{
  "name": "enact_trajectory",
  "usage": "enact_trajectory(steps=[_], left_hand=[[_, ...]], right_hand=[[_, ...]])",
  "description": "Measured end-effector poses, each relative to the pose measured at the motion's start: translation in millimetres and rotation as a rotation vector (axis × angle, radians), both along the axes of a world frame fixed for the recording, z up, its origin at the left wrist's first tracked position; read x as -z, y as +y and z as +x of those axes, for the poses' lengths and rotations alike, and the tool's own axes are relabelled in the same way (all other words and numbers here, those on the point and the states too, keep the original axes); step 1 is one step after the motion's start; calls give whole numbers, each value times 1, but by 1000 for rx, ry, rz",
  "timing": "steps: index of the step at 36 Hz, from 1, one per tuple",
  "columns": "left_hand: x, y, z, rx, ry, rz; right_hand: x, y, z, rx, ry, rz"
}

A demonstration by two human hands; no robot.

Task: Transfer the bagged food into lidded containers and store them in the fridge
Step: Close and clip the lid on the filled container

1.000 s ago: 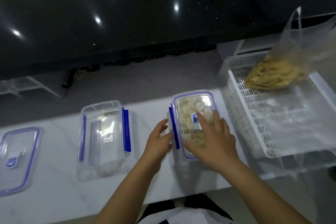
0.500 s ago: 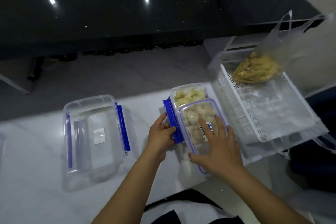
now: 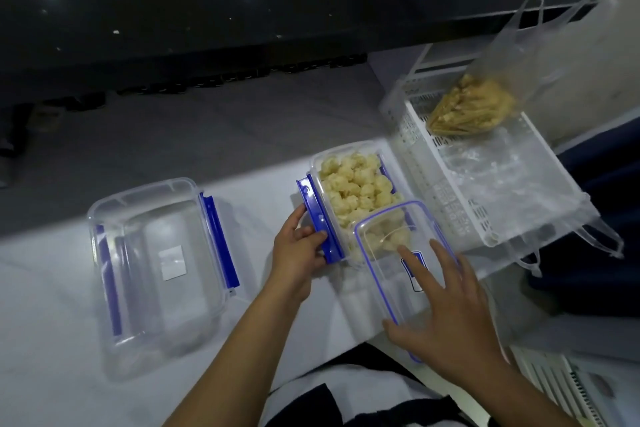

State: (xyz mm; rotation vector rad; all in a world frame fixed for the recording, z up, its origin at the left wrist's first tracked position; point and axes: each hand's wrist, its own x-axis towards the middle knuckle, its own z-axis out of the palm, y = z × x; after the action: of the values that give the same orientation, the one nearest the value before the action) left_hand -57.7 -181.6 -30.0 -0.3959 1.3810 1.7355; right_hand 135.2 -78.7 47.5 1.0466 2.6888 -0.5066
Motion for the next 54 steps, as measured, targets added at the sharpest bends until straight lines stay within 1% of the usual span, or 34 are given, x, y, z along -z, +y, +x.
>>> enact_trajectory(steps=[2, 7, 9, 11, 14, 16, 19, 23, 28, 32, 39, 46, 48, 52, 54], left_hand=[[-2, 0, 0, 0, -5, -1], [-4, 0, 0, -5, -18, -1], [-5, 0, 1, -6, -17, -1], [-6, 0, 0, -14, -7, -7], [-6, 0, 1, -21, 5, -24], [-6, -1, 1, -16, 0, -19], [-5, -1, 1, -17, -6, -20], [-3, 0, 1, -14, 9, -21], [0, -1, 3, 3, 29, -27], [1, -1, 2, 15, 48, -31], [2, -1, 4, 4, 37, -18], [2, -11, 3, 44, 111, 31], [2, -13, 2, 58, 115, 49], [0, -13, 2, 40, 123, 74], [-1, -13, 2, 29, 121, 80]], right_hand=[[-5, -2, 0, 6, 4, 12], [-14, -2, 6, 31, 127, 67], [-12, 1, 11, 16, 139, 89], [-9, 1, 18, 0, 95, 96], [-3, 0, 25, -7, -1, 42], [0, 1, 23, -17, -16, 12], [-1, 2, 12, 4, 34, 4], [-3, 6, -3, 19, 157, 61], [11, 12, -30, 4, 51, -11], [22, 14, -40, 18, 98, -29], [24, 13, -31, 20, 102, 2], [17, 20, -77, 32, 248, 71], [17, 24, -97, 20, 217, 66], [26, 33, -129, -65, 10, -19], [30, 36, -133, -95, -29, -26]])
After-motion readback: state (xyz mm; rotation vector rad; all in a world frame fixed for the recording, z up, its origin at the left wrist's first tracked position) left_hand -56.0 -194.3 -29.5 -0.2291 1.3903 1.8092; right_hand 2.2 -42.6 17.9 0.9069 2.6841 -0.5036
